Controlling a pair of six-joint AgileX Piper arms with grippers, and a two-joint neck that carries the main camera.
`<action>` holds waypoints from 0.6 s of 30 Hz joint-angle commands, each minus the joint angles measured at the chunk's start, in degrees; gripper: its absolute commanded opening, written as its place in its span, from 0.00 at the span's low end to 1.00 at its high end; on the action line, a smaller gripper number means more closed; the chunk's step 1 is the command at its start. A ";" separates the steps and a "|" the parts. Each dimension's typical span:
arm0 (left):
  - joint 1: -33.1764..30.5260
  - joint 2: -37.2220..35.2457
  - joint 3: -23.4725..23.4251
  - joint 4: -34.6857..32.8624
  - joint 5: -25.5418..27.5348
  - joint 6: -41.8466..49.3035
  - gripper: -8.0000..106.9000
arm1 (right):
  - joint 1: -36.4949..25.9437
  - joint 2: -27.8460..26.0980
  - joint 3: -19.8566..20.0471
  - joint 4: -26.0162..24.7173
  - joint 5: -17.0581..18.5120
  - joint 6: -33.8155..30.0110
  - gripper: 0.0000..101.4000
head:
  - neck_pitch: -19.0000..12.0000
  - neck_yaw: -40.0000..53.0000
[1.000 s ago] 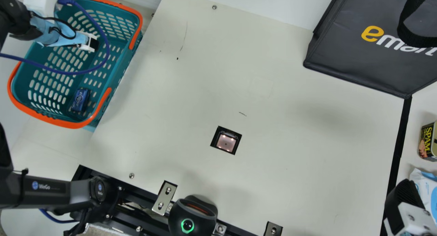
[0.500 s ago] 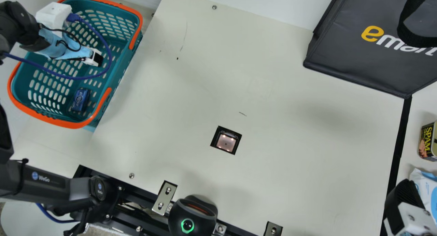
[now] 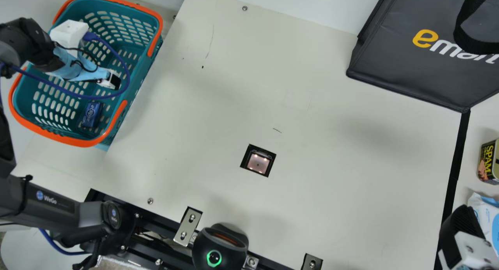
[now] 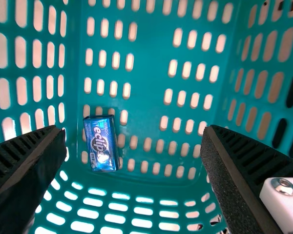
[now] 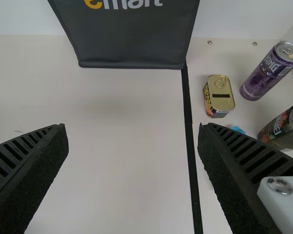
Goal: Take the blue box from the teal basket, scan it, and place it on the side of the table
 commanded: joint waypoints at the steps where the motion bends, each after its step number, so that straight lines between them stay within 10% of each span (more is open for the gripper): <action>1: 0.05 0.32 1.04 1.20 -1.50 -0.55 0.85 | 0.00 0.00 0.00 0.00 0.00 0.00 0.94 | -1.66 0.23; 18: 1.17 3.31 8.49 6.50 -9.84 -3.96 0.85 | 0.00 0.00 0.00 0.00 0.00 0.00 0.94 | -1.66 0.23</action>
